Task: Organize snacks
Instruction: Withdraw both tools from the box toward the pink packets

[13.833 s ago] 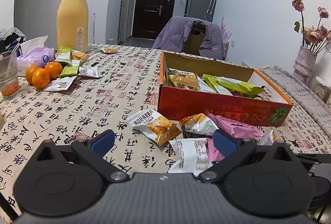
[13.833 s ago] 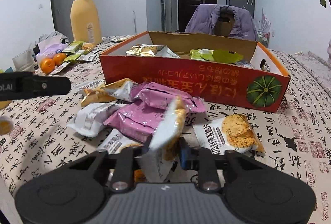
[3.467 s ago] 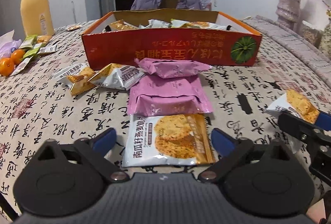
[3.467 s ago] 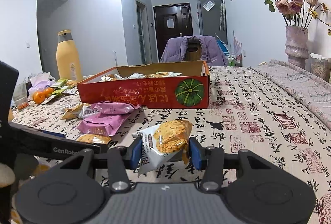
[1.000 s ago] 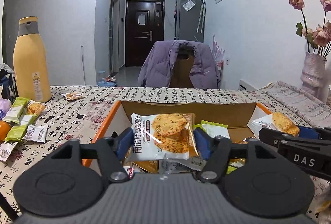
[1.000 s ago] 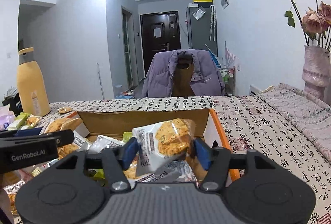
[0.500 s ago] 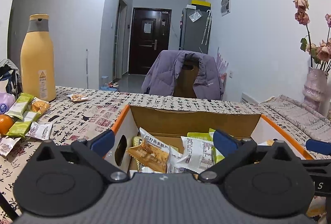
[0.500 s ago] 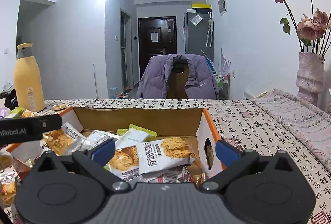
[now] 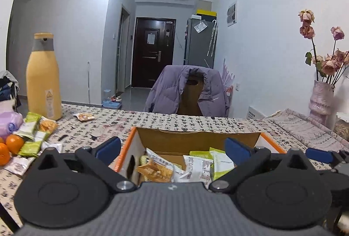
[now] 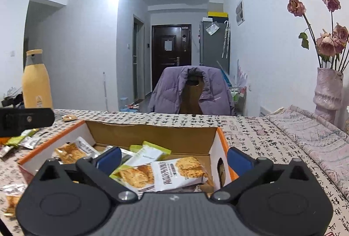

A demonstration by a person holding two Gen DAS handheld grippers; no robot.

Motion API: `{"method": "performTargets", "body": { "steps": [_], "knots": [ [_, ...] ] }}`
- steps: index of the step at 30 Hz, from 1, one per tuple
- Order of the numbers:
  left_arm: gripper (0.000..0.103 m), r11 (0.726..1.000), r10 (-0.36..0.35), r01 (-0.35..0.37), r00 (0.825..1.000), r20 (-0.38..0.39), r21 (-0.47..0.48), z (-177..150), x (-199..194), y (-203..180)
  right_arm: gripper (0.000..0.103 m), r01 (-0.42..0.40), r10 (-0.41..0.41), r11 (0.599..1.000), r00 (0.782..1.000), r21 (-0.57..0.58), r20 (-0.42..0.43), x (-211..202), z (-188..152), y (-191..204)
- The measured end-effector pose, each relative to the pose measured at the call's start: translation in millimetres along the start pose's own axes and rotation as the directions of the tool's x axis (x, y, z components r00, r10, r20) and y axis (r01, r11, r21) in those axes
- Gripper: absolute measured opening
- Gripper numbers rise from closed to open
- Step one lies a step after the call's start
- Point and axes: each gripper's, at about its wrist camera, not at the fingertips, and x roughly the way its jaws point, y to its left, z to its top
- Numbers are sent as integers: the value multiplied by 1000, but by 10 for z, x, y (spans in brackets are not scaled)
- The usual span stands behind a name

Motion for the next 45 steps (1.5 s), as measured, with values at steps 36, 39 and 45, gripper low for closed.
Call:
{"method": "performTargets", "body": {
  "steps": [36,39,45],
  "knots": [
    [103,1000,7,-8,984,-179,-3,-619,-1403,331,103,-121,132,990,978,75,-161,-1356,-800,262],
    [103,1000,9,-10,981,-195,-4,-655,-1430,382,103,-136,150,986,974,92,-170,-1370,-835,282],
    [103,1000,16,-19,975,-221,-13,-746,-1465,472,103,-155,171,983,968,99,-182,-1345,-837,379]
  ]
}}
